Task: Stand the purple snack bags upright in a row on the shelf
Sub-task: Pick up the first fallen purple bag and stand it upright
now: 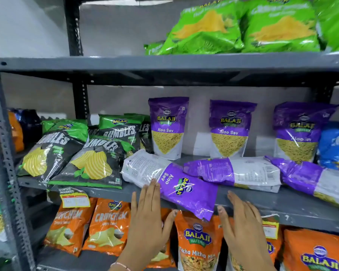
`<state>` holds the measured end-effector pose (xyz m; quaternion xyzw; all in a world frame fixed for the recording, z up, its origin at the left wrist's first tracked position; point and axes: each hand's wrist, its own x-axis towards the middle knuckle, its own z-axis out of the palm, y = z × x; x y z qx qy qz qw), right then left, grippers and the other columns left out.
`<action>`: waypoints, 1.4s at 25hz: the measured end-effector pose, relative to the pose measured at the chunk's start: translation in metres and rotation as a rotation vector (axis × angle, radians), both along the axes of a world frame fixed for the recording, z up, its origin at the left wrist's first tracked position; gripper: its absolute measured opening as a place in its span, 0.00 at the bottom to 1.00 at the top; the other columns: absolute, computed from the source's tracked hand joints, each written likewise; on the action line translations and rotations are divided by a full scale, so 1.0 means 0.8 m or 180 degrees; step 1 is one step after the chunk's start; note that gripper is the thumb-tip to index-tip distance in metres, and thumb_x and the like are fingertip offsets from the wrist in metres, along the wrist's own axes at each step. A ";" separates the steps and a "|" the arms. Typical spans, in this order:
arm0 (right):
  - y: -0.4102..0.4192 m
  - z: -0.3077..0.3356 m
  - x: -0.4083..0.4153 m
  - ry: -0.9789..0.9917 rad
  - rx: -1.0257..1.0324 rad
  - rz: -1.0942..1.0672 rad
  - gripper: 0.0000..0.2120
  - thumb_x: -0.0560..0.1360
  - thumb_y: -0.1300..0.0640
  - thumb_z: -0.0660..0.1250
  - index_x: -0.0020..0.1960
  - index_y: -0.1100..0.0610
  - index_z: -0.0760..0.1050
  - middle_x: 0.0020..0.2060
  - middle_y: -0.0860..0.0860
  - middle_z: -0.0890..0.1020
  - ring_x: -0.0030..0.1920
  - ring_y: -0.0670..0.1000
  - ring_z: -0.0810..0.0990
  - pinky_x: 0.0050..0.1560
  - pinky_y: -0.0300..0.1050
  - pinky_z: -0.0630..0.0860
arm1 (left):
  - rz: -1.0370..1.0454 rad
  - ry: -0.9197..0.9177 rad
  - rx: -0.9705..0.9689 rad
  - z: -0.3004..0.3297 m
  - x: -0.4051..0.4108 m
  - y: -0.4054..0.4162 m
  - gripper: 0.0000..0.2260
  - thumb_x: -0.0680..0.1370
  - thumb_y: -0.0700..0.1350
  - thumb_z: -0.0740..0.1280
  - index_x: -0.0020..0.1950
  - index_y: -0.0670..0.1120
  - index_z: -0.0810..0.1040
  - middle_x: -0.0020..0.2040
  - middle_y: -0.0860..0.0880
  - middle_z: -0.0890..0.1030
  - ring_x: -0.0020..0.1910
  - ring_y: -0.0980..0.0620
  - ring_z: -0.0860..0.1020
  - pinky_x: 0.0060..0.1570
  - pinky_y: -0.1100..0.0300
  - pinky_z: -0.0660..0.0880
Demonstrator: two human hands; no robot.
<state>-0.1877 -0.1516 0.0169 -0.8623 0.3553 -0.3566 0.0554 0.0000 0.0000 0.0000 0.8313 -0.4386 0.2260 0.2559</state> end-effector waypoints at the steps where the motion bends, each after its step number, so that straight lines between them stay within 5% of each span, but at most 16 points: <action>1: -0.005 -0.002 0.002 -0.0077 -0.0101 -0.0002 0.27 0.77 0.40 0.52 0.63 0.55 0.76 0.59 0.52 0.82 0.60 0.54 0.79 0.68 0.46 0.62 | 0.0004 0.0011 -0.0029 -0.002 0.000 0.000 0.40 0.78 0.70 0.44 0.82 0.45 0.57 0.83 0.49 0.57 0.81 0.47 0.56 0.78 0.49 0.44; 6: -0.012 0.000 0.003 0.0094 -0.0153 -0.0046 0.22 0.75 0.47 0.53 0.61 0.51 0.79 0.60 0.49 0.82 0.62 0.50 0.78 0.68 0.48 0.65 | -0.0120 -0.0112 -0.0255 0.001 0.007 -0.002 0.37 0.79 0.68 0.46 0.80 0.44 0.62 0.80 0.49 0.63 0.79 0.46 0.62 0.78 0.48 0.47; 9: -0.011 0.009 -0.001 0.0327 0.0119 -0.0097 0.23 0.72 0.45 0.52 0.61 0.45 0.79 0.60 0.48 0.82 0.62 0.51 0.79 0.66 0.53 0.70 | -0.0230 -0.0460 -0.0370 0.026 0.021 0.000 0.31 0.81 0.64 0.49 0.72 0.43 0.72 0.65 0.48 0.78 0.64 0.45 0.75 0.75 0.45 0.58; 11: -0.007 0.026 0.000 0.0396 0.0305 -0.0144 0.23 0.70 0.44 0.52 0.59 0.39 0.79 0.59 0.45 0.81 0.61 0.51 0.78 0.64 0.54 0.69 | -0.0296 -0.0602 -0.0360 0.050 0.035 -0.005 0.30 0.82 0.63 0.49 0.68 0.44 0.77 0.53 0.50 0.79 0.54 0.47 0.77 0.70 0.48 0.65; 14: -0.006 0.045 0.007 0.0549 0.0550 0.0061 0.20 0.72 0.43 0.52 0.58 0.29 0.74 0.64 0.35 0.74 0.68 0.44 0.67 0.67 0.49 0.58 | -0.0476 -0.0691 -0.0256 0.084 0.061 -0.020 0.26 0.82 0.62 0.51 0.52 0.47 0.83 0.48 0.50 0.79 0.49 0.47 0.76 0.55 0.50 0.71; 17: -0.016 0.072 0.009 0.0266 0.0808 0.0363 0.15 0.76 0.41 0.53 0.57 0.28 0.73 0.64 0.32 0.72 0.69 0.39 0.64 0.67 0.47 0.58 | -0.0436 -0.0488 -0.0169 0.114 0.090 -0.040 0.18 0.78 0.58 0.58 0.41 0.48 0.80 0.48 0.49 0.84 0.51 0.46 0.80 0.60 0.48 0.70; 20: -0.036 0.078 0.015 0.0190 0.0626 0.0602 0.17 0.77 0.41 0.55 0.64 0.35 0.71 0.65 0.36 0.73 0.70 0.43 0.66 0.67 0.47 0.63 | -0.0287 0.0126 0.0125 0.151 0.115 -0.066 0.13 0.75 0.56 0.61 0.44 0.49 0.79 0.43 0.49 0.86 0.47 0.44 0.83 0.55 0.51 0.75; 23: -0.059 0.081 0.027 -0.0013 0.0274 0.0804 0.11 0.73 0.50 0.64 0.53 0.39 0.78 0.53 0.42 0.80 0.59 0.48 0.78 0.54 0.49 0.72 | -0.0414 0.0846 0.0988 0.182 0.115 -0.101 0.12 0.76 0.56 0.66 0.51 0.50 0.83 0.50 0.49 0.87 0.52 0.49 0.84 0.54 0.58 0.77; 26: -0.096 0.108 0.045 0.0258 -0.0626 0.0728 0.16 0.63 0.50 0.72 0.50 0.36 0.79 0.51 0.40 0.80 0.55 0.47 0.80 0.53 0.48 0.63 | -0.0356 0.0720 0.1958 0.198 0.115 -0.140 0.16 0.78 0.56 0.63 0.58 0.50 0.83 0.58 0.48 0.85 0.58 0.46 0.81 0.61 0.54 0.76; 29: -0.132 0.136 0.063 0.0825 -0.0156 0.1117 0.18 0.66 0.40 0.71 0.56 0.33 0.77 0.61 0.32 0.75 0.66 0.38 0.71 0.66 0.47 0.59 | -0.0401 0.0835 0.2564 0.200 0.114 -0.164 0.18 0.78 0.55 0.61 0.62 0.48 0.82 0.62 0.44 0.83 0.61 0.43 0.80 0.63 0.51 0.76; 32: -0.140 0.137 0.070 0.1174 0.0759 0.1707 0.27 0.56 0.29 0.72 0.55 0.28 0.74 0.63 0.29 0.66 0.67 0.36 0.63 0.74 0.48 0.52 | -0.0408 0.0810 0.2883 0.191 0.112 -0.166 0.19 0.80 0.51 0.60 0.61 0.40 0.81 0.61 0.39 0.82 0.59 0.39 0.80 0.57 0.53 0.77; 35: -0.140 0.126 0.084 0.0981 0.0635 0.1474 0.28 0.59 0.32 0.72 0.59 0.32 0.76 0.65 0.32 0.70 0.69 0.40 0.68 0.73 0.47 0.57 | -0.0508 0.0801 0.2745 0.181 0.110 -0.158 0.12 0.80 0.44 0.63 0.48 0.34 0.80 0.44 0.37 0.81 0.42 0.37 0.78 0.38 0.58 0.68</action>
